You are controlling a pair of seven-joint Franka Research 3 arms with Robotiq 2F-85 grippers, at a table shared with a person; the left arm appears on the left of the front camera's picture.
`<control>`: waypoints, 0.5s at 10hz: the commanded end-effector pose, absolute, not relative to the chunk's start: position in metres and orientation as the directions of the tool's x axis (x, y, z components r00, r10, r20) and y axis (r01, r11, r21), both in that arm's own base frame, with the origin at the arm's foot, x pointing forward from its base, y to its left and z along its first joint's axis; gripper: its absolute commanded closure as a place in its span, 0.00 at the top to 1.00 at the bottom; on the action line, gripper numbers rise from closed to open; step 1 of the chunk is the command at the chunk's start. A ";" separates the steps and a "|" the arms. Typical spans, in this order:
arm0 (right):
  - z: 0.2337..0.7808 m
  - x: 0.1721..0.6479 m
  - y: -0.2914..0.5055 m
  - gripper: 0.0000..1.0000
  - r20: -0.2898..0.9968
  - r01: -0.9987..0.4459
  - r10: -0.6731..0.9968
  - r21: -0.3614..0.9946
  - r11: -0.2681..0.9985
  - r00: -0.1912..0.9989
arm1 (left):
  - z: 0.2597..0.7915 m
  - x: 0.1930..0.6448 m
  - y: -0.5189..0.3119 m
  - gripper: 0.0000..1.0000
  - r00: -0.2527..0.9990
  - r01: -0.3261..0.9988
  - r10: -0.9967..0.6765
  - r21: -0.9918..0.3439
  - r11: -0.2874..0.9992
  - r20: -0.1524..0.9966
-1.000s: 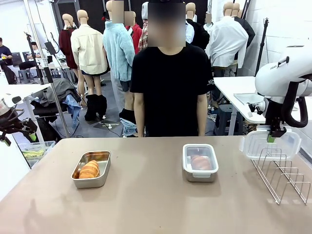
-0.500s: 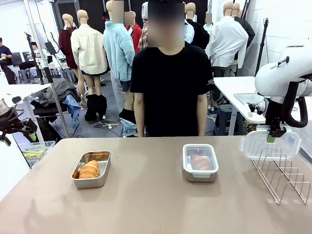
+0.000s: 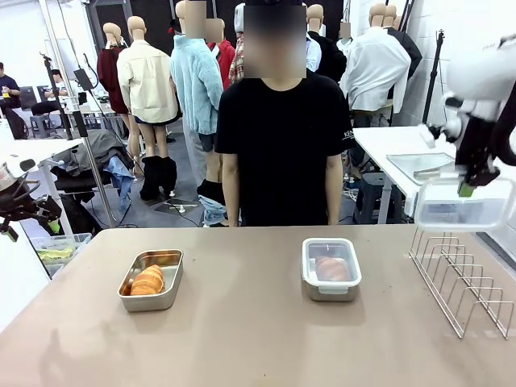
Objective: Place the bread in airtight containers.
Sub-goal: Release when the human grabs the Airtight Container lid.
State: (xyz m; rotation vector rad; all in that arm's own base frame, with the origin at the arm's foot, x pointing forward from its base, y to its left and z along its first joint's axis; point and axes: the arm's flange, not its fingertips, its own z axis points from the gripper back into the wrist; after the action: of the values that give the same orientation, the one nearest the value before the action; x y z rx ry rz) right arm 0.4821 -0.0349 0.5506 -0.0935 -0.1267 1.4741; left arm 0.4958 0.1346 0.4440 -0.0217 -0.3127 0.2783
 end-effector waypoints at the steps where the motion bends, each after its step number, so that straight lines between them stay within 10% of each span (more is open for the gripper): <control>1: 0.593 0.481 -0.034 0.00 0.097 -0.993 0.992 -0.083 0.088 0.080 | 0.445 0.495 0.136 1.00 0.913 -0.270 0.276 -0.063 0.961 0.302; 5: 0.657 0.512 -0.008 0.00 0.481 -0.936 0.806 0.112 0.335 0.346 | 0.445 0.495 0.136 1.00 0.913 -0.270 0.276 -0.063 0.961 0.302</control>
State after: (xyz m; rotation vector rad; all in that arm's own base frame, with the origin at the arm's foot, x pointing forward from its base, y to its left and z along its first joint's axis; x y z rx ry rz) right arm 0.4864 -0.0168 0.6466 0.3044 -0.2810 1.3143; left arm 0.4958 0.1346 0.4441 -0.0217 -0.3129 0.2783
